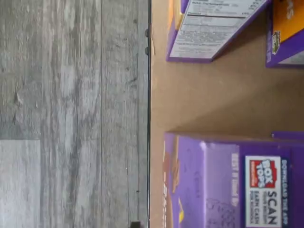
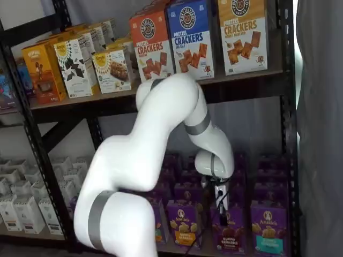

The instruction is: Pick up the purple box with a brown patch in the center, on the bottom shelf, the fifth box from the left

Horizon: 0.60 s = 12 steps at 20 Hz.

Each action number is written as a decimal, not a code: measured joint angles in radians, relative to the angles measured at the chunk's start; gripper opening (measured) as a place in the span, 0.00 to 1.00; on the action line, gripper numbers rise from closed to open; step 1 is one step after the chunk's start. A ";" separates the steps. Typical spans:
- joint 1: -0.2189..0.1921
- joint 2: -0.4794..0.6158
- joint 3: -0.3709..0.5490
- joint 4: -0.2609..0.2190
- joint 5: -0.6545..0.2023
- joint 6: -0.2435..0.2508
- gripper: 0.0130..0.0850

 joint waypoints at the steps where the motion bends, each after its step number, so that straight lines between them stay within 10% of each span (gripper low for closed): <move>1: 0.000 0.000 0.000 -0.001 0.001 0.001 0.78; 12: 0.002 0.000 0.005 -0.025 -0.006 0.024 0.56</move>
